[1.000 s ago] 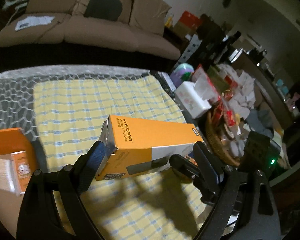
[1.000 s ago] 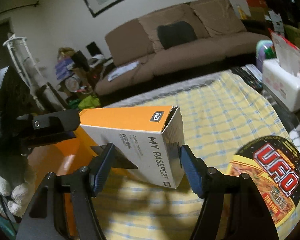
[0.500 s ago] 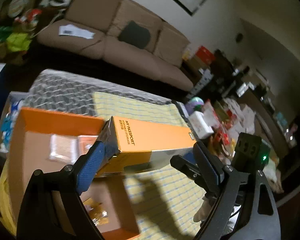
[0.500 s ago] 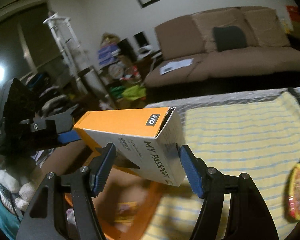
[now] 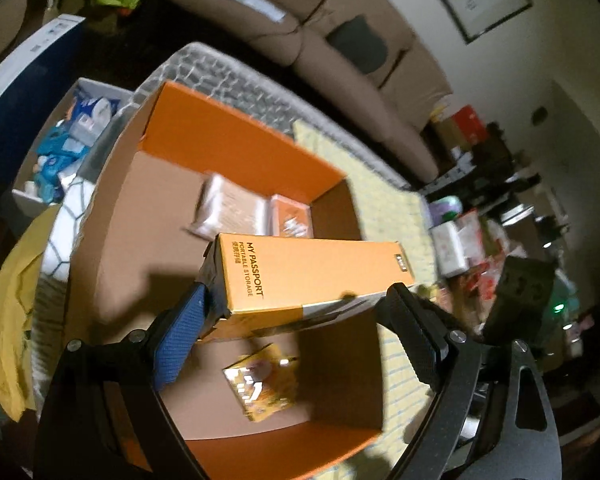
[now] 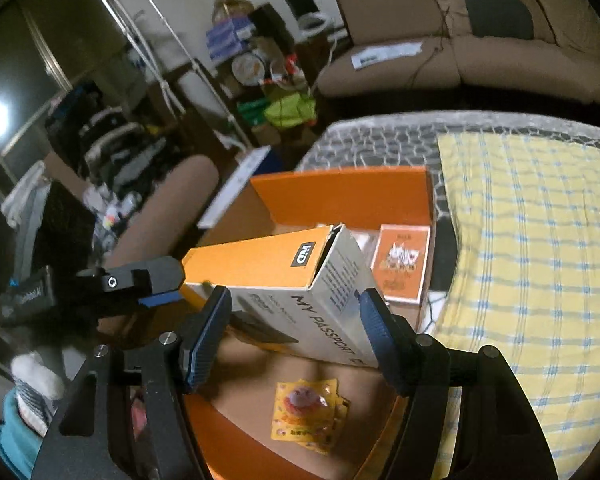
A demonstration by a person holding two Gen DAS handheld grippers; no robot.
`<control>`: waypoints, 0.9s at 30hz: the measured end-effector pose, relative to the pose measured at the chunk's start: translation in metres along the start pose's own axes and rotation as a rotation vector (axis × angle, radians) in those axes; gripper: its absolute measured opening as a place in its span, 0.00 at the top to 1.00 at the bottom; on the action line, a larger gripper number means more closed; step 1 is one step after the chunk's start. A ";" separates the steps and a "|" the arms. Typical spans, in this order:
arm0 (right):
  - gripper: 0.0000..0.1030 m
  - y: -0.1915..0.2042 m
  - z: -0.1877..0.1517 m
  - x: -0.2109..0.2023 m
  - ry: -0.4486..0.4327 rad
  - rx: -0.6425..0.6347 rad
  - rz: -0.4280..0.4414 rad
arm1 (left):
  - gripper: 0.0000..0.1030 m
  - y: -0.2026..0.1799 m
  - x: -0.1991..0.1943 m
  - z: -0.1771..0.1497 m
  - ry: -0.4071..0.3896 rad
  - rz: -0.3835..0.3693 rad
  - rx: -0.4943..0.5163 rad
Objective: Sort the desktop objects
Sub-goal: 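Carry the My Passport box over the cardboard box and lower it inside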
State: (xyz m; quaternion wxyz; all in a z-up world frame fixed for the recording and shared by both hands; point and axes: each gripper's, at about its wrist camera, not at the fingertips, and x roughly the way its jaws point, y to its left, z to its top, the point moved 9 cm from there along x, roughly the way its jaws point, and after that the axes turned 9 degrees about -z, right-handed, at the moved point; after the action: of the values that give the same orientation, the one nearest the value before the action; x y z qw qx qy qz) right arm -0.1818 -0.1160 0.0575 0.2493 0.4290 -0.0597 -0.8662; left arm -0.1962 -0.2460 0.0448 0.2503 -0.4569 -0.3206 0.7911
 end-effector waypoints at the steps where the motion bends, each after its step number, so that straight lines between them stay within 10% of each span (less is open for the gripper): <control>1: 0.33 0.000 -0.003 0.004 0.012 0.003 0.001 | 0.15 0.003 0.001 -0.003 0.008 0.012 0.001; 15: 0.32 -0.007 -0.033 0.024 0.184 0.014 -0.036 | 0.15 0.009 0.016 -0.034 0.161 0.080 -0.044; 27: 0.31 -0.007 -0.032 0.029 0.183 -0.015 -0.078 | 0.13 0.027 0.034 -0.012 0.108 0.070 -0.072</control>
State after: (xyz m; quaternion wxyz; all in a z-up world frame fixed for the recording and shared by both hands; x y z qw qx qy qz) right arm -0.1746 -0.1203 0.0150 0.2228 0.5063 -0.0136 -0.8330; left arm -0.2045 -0.2372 0.0012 0.2229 -0.5183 -0.3189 0.7616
